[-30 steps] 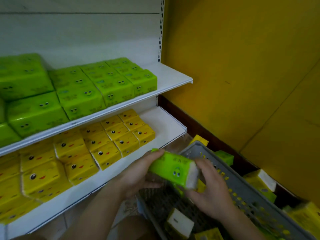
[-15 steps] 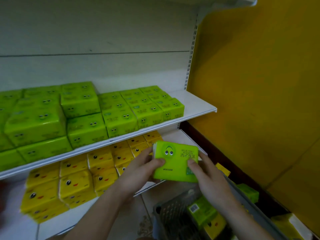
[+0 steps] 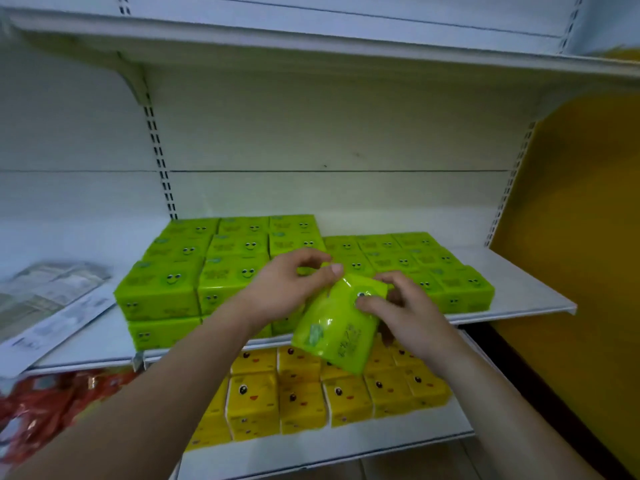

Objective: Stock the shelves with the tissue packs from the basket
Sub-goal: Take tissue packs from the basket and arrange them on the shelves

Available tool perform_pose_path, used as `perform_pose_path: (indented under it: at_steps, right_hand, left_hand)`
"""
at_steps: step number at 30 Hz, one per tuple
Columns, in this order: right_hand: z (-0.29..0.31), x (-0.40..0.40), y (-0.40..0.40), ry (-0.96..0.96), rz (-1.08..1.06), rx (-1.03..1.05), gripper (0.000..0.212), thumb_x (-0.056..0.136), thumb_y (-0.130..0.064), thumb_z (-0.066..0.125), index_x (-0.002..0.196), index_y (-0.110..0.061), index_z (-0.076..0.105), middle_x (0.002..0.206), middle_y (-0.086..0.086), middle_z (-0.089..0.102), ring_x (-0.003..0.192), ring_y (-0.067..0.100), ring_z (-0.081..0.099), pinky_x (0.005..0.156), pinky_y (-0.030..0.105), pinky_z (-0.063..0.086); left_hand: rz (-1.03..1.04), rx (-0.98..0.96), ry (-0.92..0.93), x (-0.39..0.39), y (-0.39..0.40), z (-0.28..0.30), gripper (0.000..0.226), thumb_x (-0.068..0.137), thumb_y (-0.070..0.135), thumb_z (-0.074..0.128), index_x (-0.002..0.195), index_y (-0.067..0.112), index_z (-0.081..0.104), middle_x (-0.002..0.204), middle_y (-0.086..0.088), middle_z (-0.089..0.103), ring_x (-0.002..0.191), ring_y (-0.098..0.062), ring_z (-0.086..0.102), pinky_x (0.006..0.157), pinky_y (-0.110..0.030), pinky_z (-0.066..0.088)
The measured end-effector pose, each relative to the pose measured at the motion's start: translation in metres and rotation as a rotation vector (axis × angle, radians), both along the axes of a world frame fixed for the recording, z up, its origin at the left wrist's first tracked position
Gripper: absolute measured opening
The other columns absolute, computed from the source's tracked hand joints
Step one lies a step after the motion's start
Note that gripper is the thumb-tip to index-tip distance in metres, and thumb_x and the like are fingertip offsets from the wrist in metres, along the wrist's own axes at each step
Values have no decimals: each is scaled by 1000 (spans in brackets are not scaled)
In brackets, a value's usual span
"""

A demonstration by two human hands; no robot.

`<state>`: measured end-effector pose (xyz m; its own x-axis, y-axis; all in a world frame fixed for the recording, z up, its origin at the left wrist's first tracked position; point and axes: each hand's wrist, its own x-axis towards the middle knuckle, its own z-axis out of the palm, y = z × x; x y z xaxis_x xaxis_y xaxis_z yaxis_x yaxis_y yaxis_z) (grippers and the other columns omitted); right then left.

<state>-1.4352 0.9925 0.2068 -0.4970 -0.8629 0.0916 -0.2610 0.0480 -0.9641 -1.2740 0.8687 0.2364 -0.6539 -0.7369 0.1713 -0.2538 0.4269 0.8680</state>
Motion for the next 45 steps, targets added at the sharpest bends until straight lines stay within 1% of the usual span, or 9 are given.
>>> perform_pose_path:
  at_steps: [6, 9, 14, 24, 31, 34, 39, 42, 45]
  right_hand:
    - [-17, 14, -79, -358, -262, 111, 37, 79, -37, 70, 93, -6, 58, 88, 11, 64, 56, 30, 69, 64, 48, 61]
    - [-30, 27, -113, -122, -381, 239, 52, 79, -54, 60, 91, -4, 63, 71, 6, 70, 63, 30, 72, 74, 46, 60]
    - [-48, 32, -129, 430, -525, 276, 59, 91, -55, 51, 106, 1, 62, 105, 22, 64, 100, 37, 61, 72, 36, 42]
    - [-48, 9, -96, 433, -429, -74, 39, 98, -36, 52, 70, -10, 58, 73, 12, 65, 78, 34, 61, 67, 39, 43]
    - [-97, -48, 41, 316, -393, -27, 25, 92, -37, 54, 80, -19, 67, 69, -1, 68, 66, 14, 68, 68, 48, 56]
    - [-135, -74, 121, 316, -452, 132, 15, 96, -23, 58, 88, -17, 69, 77, -6, 70, 71, 0, 66, 73, 29, 55]
    - [-228, -109, 233, 469, -463, 755, 13, 96, -28, 56, 95, -17, 64, 85, 11, 68, 83, 31, 64, 69, 34, 48]
    - [-292, -114, 267, 460, -456, 917, 52, 88, -42, 63, 132, -15, 53, 129, 14, 60, 119, 31, 56, 90, 35, 47]
    - [-346, -113, 273, 485, -354, 1017, 99, 77, -63, 63, 153, -14, 22, 159, 14, 18, 147, 33, 18, 114, 42, 28]
  left_hand:
    - [378, -479, -345, 30, -46, -26, 23, 96, 32, 47, 98, 18, 66, 103, -7, 68, 99, -33, 62, 78, -39, 51]
    - [329, -526, -389, 40, -56, -41, 48, 85, 50, 30, 103, 23, 67, 106, -3, 67, 102, -30, 61, 83, -43, 52]
    - [257, -672, -575, 46, -58, -49, 66, 79, 68, 26, 129, 38, 57, 124, 4, 58, 119, -24, 51, 96, -42, 45]
    - [327, -824, -270, 15, -34, -51, 39, 85, 42, 45, 102, 18, 70, 104, -5, 64, 99, -31, 61, 84, -41, 51]
    - [-158, -471, -108, -66, 68, -109, 24, 88, 42, 47, 92, 25, 63, 83, 7, 66, 80, -14, 63, 70, -38, 52]
    - [-388, -349, -178, -98, 120, -161, 25, 87, 42, 47, 94, 25, 64, 85, 6, 69, 81, -14, 65, 73, -37, 52]
    - [-570, -234, -277, -131, 192, -241, 22, 92, 39, 47, 101, 26, 61, 94, 1, 71, 88, -20, 66, 76, -36, 52]
    - [-636, -198, -337, -138, 216, -278, 19, 100, 32, 45, 114, 30, 57, 104, 3, 69, 95, -19, 64, 78, -34, 51]
    - [-684, -149, -440, -134, 229, -306, 29, 102, 33, 40, 130, 34, 48, 110, 4, 65, 95, -16, 62, 80, -37, 53]
